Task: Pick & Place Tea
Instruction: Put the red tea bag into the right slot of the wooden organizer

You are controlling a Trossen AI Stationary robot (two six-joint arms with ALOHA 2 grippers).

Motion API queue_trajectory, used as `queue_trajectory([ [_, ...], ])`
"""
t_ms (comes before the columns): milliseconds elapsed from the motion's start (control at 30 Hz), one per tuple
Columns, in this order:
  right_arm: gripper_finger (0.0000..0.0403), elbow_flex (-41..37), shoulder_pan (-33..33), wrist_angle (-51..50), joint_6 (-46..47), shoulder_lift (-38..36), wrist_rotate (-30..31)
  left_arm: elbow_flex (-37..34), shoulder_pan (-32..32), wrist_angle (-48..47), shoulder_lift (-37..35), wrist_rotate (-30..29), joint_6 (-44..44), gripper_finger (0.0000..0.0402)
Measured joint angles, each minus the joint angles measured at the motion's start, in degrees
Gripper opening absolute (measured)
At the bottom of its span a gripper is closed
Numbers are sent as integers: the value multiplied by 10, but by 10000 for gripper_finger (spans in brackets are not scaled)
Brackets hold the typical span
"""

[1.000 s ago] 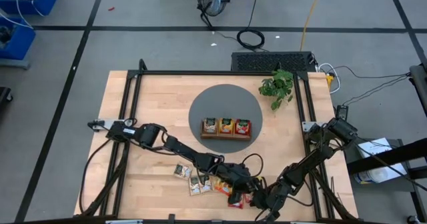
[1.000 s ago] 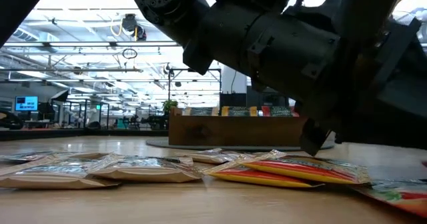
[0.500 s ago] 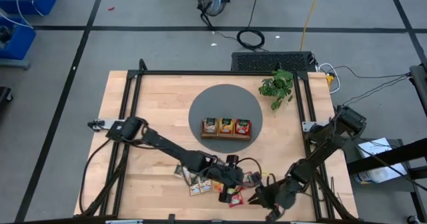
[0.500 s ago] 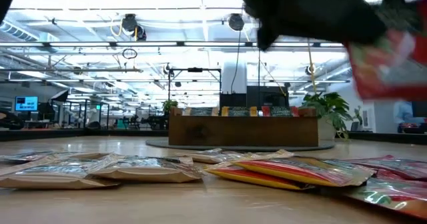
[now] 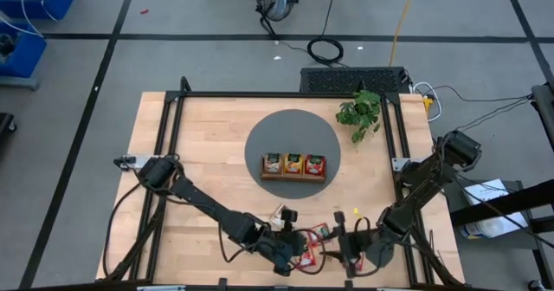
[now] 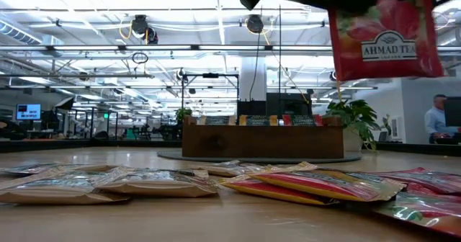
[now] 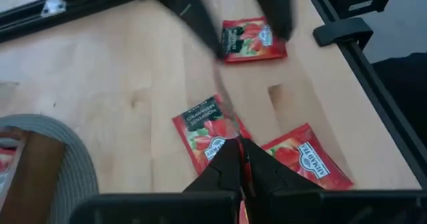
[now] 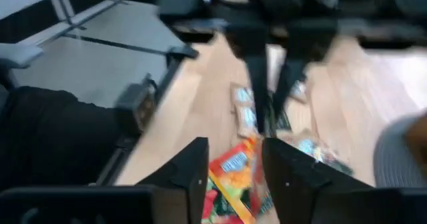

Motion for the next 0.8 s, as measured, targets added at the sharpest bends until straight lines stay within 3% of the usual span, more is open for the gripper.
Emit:
queue_trajectory([
  [167,167,-19,-19,-10,33,0,30,0,0,2,0,-1,0,3],
  [433,189,-58,-47,17,74,0,26,0,2,3,0,-1,-7,3],
  [633,182,-76,-48,94,55,0,-20,0,3,4,0,-1,-7,3],
  [800,160,-78,-48,99,51,0,-33,0,12,4,0,-1,-11,4],
])
